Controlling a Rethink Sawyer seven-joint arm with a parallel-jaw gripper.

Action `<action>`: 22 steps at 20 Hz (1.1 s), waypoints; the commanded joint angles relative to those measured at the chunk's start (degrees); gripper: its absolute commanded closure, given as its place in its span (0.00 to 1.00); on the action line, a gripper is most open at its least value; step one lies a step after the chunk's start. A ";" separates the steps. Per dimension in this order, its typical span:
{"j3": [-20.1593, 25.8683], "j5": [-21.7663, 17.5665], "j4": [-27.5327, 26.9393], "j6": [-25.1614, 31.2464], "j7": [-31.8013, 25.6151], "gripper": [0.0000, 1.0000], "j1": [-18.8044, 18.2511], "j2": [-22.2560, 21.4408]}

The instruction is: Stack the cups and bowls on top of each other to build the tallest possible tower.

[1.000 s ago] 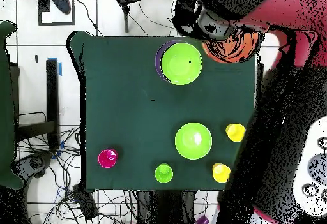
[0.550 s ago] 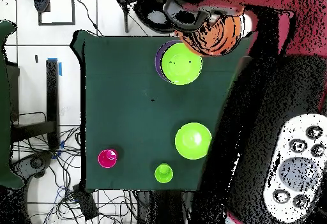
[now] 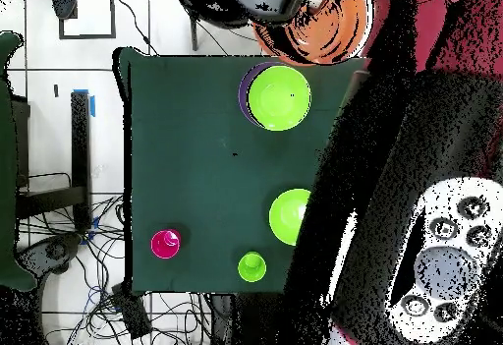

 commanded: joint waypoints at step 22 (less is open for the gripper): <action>0.33 -2.53 -3.68 2.64 -7.47 1.00 1.25 11.52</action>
